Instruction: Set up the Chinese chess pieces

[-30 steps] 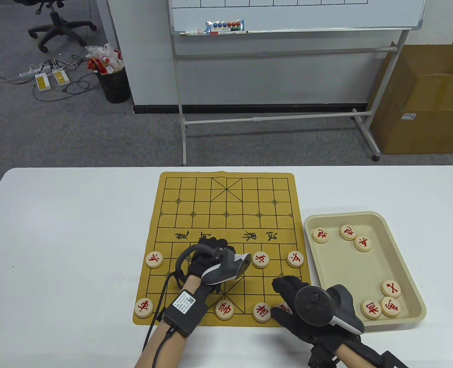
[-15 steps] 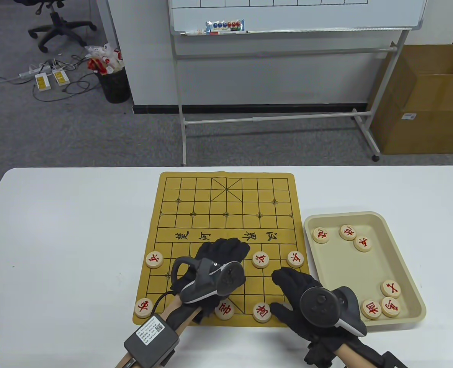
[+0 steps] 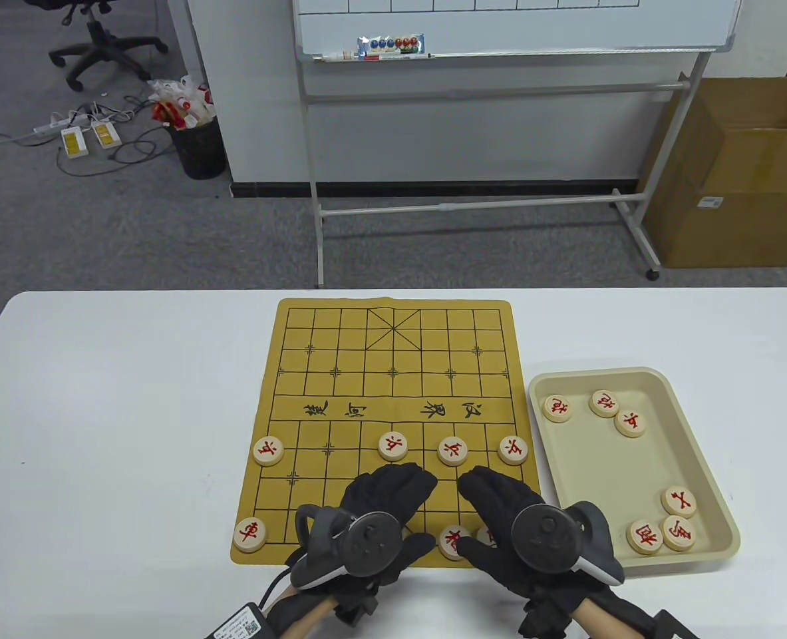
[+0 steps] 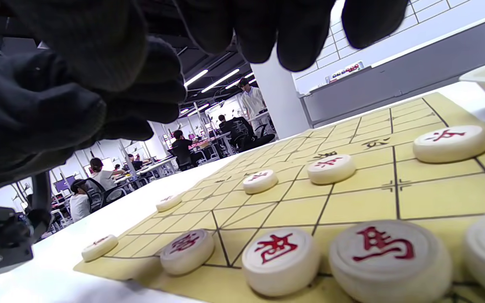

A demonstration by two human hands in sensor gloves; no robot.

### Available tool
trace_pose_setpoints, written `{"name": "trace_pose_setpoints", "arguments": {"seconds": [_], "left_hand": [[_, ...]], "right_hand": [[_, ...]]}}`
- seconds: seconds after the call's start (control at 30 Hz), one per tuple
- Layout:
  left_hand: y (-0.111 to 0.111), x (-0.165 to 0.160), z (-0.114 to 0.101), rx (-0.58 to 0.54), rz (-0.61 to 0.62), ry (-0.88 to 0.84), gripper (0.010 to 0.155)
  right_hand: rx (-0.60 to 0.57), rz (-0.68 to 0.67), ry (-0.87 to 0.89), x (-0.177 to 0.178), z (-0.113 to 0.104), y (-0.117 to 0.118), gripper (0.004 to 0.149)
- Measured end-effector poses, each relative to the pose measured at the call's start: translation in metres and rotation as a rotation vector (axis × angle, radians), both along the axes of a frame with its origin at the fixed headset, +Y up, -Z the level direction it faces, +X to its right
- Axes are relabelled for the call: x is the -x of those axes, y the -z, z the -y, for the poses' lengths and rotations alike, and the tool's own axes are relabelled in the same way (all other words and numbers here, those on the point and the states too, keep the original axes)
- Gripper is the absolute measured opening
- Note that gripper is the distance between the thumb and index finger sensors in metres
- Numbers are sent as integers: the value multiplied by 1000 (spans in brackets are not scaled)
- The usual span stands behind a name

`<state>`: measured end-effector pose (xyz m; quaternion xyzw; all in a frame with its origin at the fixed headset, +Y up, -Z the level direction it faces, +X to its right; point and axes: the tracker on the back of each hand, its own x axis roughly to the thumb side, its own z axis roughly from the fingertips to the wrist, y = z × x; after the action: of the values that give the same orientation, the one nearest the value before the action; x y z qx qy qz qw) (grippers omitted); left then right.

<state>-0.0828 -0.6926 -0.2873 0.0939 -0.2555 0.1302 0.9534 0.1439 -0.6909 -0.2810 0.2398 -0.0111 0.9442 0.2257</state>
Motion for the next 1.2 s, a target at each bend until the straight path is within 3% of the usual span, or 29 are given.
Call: {"name": "trace_pose_setpoints", "arguments": {"seconds": [0.37,0.77,1.03,1.2], "left_hand": [[-1,0,1,11,12,7,80],[0,3,0,-4,0,16,80],[-1,2,0,-10,1,27,80],[-2,0,0,-17,3,46,80]], "right_hand": [[-8,119,65,-26,-11,17,80],[35,459,126,-119,-26,53,75],[182,724,-204,-167,-8,74,76],[290,828,-348,-183,1,79,68]]}}
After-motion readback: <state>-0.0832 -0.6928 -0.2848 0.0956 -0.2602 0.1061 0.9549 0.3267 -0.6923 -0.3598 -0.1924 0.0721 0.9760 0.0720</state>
